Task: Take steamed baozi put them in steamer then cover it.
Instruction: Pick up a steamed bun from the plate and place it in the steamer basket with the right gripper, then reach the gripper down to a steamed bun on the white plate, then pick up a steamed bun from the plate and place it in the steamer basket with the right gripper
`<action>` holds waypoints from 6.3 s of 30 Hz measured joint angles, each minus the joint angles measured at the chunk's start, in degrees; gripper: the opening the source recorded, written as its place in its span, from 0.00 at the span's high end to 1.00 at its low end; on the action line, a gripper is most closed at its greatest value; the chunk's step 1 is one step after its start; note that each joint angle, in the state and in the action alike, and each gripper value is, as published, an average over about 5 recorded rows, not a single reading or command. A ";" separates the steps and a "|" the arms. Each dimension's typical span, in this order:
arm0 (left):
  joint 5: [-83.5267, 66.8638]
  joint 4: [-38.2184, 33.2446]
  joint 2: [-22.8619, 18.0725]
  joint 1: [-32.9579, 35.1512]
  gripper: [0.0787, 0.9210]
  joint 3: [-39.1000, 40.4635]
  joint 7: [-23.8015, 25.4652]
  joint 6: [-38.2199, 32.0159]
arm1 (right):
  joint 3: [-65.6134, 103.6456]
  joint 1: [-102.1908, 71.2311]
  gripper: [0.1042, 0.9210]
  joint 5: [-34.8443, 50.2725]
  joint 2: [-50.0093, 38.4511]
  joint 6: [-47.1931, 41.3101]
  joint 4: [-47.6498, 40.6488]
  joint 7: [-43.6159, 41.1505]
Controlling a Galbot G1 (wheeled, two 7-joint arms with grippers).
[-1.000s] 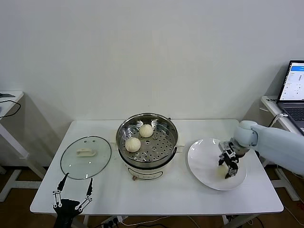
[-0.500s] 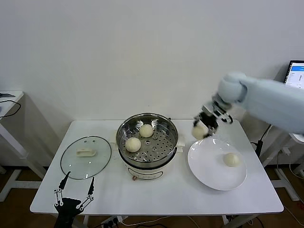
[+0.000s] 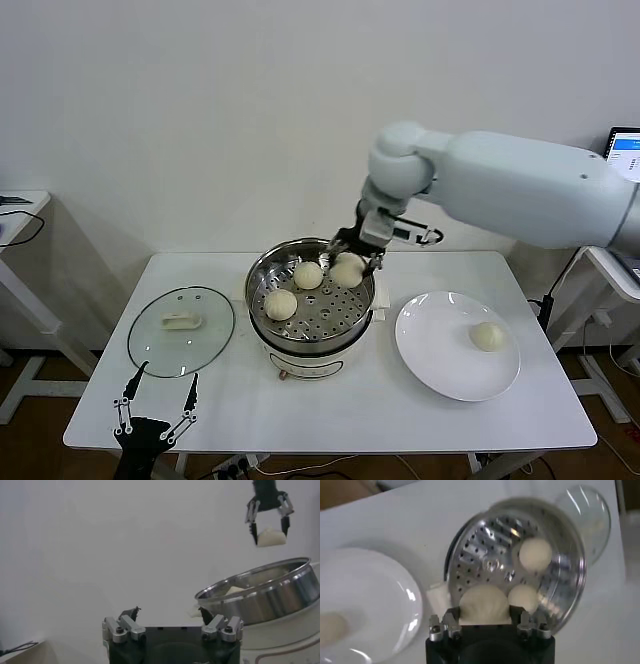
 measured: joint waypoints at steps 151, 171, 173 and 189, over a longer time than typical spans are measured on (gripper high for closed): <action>-0.59 -0.34 0.46 -1.00 0.12 0.58 -0.72 0.12 | -4.86 2.02 0.34 29.12 -2.21 -35.94 -17.68 -7.23; -0.67 -0.38 0.59 -1.14 0.12 0.20 -1.08 0.06 | -11.01 -1.36 0.34 29.86 10.59 -39.96 -20.73 -1.28; -0.67 -0.32 0.55 -1.17 0.12 0.20 -1.09 0.05 | -11.22 -1.93 0.34 29.52 11.00 -40.03 -21.12 -1.08; -0.72 -0.27 0.39 -1.15 0.12 -0.10 -1.24 -0.09 | -12.17 -4.75 0.31 27.29 12.80 -40.40 -22.69 0.07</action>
